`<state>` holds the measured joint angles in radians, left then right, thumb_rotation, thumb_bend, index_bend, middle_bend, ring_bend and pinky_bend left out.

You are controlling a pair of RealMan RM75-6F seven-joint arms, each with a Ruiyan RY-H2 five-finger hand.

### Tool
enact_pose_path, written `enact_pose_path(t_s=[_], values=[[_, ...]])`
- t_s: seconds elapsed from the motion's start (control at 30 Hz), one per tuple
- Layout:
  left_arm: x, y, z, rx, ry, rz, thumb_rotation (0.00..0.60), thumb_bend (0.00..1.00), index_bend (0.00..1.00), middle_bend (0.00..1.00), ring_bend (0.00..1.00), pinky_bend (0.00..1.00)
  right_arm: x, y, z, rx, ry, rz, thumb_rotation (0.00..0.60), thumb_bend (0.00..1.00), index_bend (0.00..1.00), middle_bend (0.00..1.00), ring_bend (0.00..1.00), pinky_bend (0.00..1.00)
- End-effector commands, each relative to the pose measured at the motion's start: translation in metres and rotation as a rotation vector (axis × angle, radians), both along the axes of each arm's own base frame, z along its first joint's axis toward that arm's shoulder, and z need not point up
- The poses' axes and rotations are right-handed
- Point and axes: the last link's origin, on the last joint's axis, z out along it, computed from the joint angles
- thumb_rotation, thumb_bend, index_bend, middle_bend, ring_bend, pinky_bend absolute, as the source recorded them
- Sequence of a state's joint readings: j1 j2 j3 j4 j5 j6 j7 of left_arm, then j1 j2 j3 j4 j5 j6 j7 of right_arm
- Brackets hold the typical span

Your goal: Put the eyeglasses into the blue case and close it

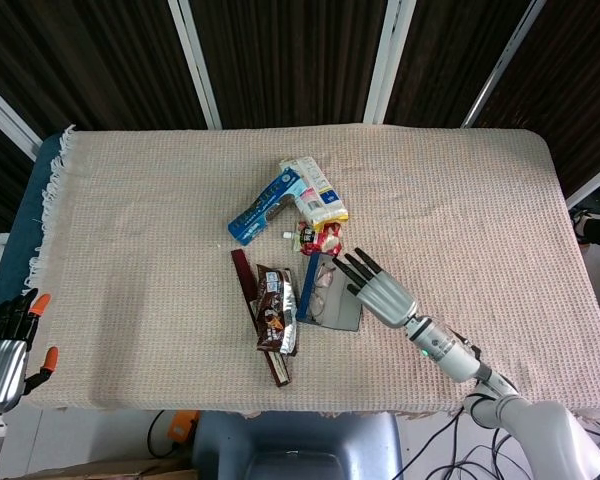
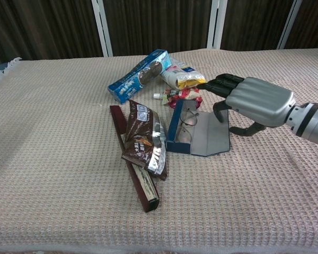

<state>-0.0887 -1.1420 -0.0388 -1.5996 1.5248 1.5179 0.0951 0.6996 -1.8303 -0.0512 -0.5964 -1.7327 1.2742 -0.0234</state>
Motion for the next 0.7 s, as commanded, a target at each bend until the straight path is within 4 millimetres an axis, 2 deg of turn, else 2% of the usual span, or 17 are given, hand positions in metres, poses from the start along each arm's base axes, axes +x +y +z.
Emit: enact_pose_path(t_s=[0.03,0.53,0.7], values=[[0.000,0.000,0.000,0.001,-0.001,0.001,0.600,0.41,0.00,0.00,0.00,0.08,0.008,-0.004,0.000,-0.007,-0.003,0.003,0.600,0.45,0.63,0.11,0.00,0.00],[-0.001,0.000,0.003,0.007,-0.009,0.006,0.600,0.41,0.00,0.00,0.00,0.08,0.029,-0.019,-0.017,-0.005,0.000,-0.040,0.600,0.45,0.65,0.12,0.00,0.00],[-0.002,0.000,0.005,0.010,-0.015,0.002,0.600,0.41,0.00,0.00,0.00,0.08,0.029,-0.017,-0.020,0.002,0.009,-0.038,0.600,0.53,0.69,0.14,0.00,0.00]])
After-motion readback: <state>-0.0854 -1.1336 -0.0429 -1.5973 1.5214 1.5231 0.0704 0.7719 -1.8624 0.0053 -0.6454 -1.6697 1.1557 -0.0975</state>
